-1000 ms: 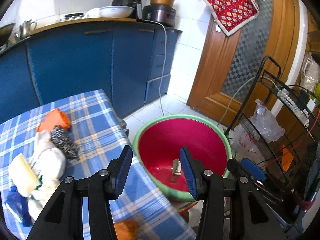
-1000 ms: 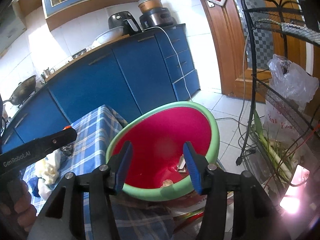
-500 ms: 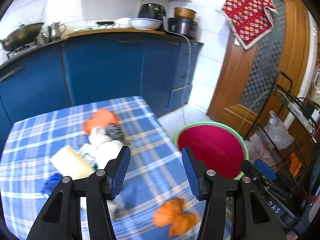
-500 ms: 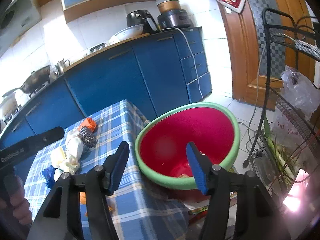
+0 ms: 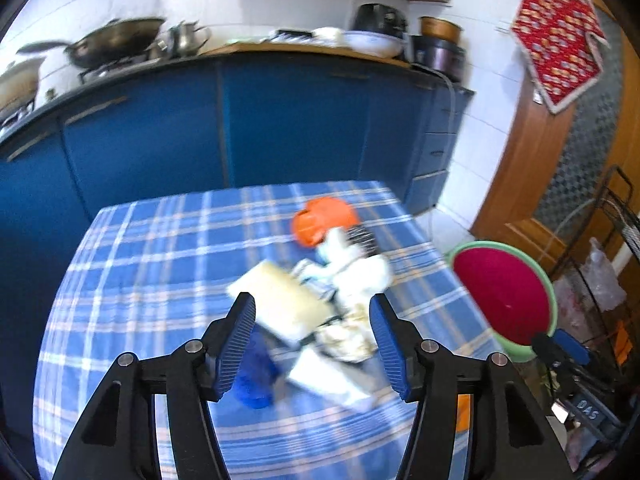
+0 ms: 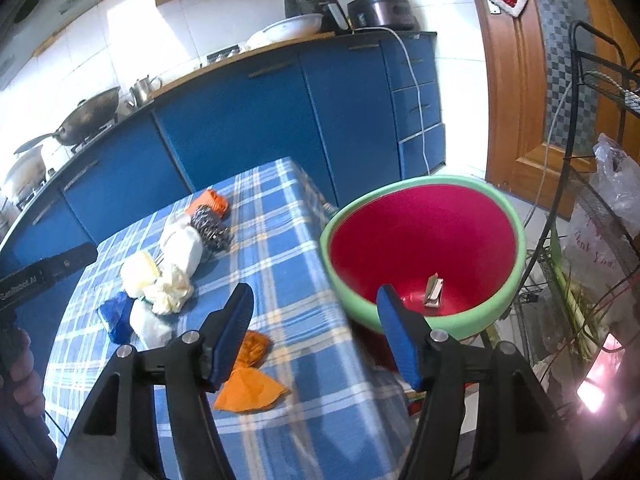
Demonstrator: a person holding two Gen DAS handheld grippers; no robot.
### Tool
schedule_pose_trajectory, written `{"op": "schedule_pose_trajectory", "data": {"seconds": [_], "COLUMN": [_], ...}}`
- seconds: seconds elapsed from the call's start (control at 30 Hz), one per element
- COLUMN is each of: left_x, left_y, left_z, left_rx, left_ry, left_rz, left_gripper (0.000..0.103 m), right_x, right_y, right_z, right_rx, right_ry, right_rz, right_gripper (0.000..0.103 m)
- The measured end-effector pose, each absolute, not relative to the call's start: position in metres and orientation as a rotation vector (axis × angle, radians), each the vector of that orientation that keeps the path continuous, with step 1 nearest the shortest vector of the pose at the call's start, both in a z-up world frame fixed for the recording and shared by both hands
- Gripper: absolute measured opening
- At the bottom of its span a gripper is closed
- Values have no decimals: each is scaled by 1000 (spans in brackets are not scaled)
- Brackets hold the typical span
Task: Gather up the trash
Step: 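Grasp the blue mesh bag with the left tool while the right tool grasps the orange bag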
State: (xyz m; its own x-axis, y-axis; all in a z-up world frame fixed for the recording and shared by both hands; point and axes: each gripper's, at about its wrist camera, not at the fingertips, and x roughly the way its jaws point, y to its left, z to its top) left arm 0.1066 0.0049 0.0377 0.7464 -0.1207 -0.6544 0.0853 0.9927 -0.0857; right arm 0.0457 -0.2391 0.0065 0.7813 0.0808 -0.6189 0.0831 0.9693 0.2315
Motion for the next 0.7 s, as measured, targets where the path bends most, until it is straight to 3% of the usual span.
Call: {"op": "schedule_pose_trajectory", "data": {"seconds": [0.1, 0.7], "left_x": [107, 126], "left_y": [23, 55], "left_z": [28, -41], "left_rx": [-78, -169], "left_ry": [744, 903], "left_rz": [-77, -3], "left_gripper": [64, 66], "right_x": [43, 53], "right_y": [-233, -200], "right_z": [7, -22], "right_rx": [240, 175], "right_ry": [679, 807], "right_rz": [-4, 50], "right_gripper": [78, 78]}}
